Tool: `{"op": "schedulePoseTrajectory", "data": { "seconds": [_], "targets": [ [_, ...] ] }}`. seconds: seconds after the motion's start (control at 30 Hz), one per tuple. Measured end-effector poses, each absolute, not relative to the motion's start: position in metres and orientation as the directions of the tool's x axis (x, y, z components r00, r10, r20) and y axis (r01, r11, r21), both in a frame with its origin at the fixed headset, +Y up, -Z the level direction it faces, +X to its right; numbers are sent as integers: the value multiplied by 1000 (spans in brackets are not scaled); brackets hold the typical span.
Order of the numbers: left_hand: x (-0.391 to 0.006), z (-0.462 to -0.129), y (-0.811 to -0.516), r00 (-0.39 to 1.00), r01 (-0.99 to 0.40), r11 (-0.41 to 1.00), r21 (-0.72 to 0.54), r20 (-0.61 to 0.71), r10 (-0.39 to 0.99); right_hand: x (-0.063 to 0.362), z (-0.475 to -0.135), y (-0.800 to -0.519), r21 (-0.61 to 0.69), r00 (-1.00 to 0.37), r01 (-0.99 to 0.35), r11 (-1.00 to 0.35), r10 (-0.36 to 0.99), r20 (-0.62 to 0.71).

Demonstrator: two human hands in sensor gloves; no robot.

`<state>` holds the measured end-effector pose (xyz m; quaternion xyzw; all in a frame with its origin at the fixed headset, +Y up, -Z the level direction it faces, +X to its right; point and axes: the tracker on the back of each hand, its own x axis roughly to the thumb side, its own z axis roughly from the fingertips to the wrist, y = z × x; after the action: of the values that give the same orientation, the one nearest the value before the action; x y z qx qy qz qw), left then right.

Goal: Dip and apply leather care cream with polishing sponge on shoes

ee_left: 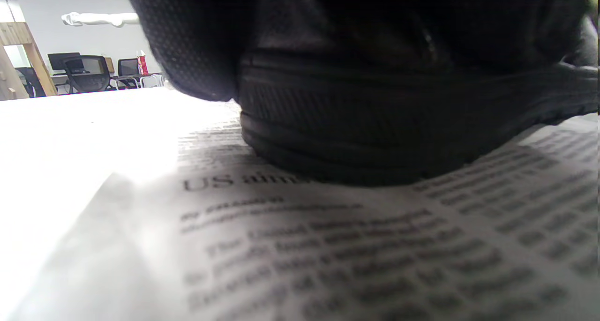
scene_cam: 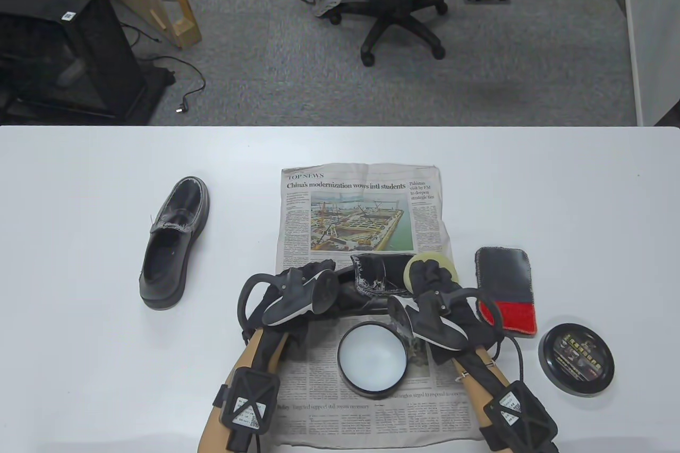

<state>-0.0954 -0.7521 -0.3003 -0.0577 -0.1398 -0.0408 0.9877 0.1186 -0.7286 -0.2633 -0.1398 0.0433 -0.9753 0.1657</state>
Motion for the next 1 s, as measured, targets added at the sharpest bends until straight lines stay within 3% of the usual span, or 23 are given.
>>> {"op": "schedulePoseTrajectory", "data": {
  "seconds": [0.1,0.2,0.43,0.53,0.77,0.9,1.0],
  "targets": [
    [-95,-301,-752,956,100,989,-105,285,-66,111,-271,-726,-157,-936,195,-968,-232,266],
    [-96,-301,-752,957,96,990,-104,285,-62,109,-292,-728,-129,-960,160,-979,-184,211],
    [-96,-300,-752,960,94,991,-91,270,-66,135,-312,-738,-70,-960,272,-960,-276,54],
    [-96,-300,-752,961,98,991,-89,269,-71,145,-299,-739,-66,-967,236,-969,-241,87],
    [-92,-300,-750,957,126,987,-102,274,-94,121,-257,-735,-160,-881,383,-910,-411,235],
    [-94,-301,-751,957,100,989,-106,282,-67,107,-263,-731,-192,-908,287,-938,-331,257],
    [-94,-300,-752,957,98,990,-101,281,-66,111,-285,-733,-163,-942,247,-955,-276,190]
  ]
}}
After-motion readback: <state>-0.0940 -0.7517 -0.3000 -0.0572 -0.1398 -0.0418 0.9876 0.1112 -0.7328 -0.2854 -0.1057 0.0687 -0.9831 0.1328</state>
